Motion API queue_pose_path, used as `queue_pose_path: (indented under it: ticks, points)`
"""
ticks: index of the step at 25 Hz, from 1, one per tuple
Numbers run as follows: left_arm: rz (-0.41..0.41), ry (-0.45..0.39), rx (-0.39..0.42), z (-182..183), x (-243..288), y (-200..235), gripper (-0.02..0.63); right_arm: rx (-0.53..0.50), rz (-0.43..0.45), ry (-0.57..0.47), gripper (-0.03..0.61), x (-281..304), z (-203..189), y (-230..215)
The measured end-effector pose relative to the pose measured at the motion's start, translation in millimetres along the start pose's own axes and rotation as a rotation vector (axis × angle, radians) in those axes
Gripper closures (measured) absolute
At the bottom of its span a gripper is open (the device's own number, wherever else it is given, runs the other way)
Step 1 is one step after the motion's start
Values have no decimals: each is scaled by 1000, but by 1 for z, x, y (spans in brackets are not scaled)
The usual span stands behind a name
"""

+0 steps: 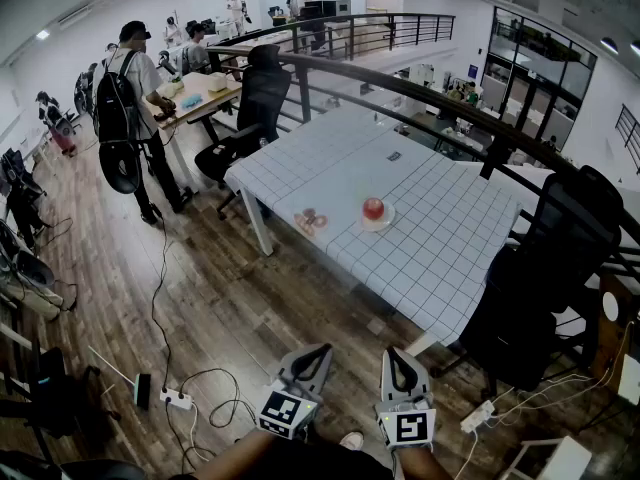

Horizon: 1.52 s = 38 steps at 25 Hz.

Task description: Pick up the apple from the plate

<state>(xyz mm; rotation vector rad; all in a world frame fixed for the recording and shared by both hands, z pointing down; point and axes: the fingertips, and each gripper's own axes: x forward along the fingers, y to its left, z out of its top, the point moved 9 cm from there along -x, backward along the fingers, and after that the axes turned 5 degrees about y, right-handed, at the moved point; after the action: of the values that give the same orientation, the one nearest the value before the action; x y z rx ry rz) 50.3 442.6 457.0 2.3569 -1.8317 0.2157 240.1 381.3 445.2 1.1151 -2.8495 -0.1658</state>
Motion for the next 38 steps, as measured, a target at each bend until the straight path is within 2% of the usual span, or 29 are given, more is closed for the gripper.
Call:
queue_pose_path:
  ticks: [8,16,38]
  points:
    - [31,-25,15,6,-11,18,591,18,0,-39,555,18,12,16]
    - [24,-28,18,8,-9,46,591,7,0,-39,555,41,19,30]
    - [-125,-68,35,13,13,138,591,-42,-114,-13,555,121,33,73]
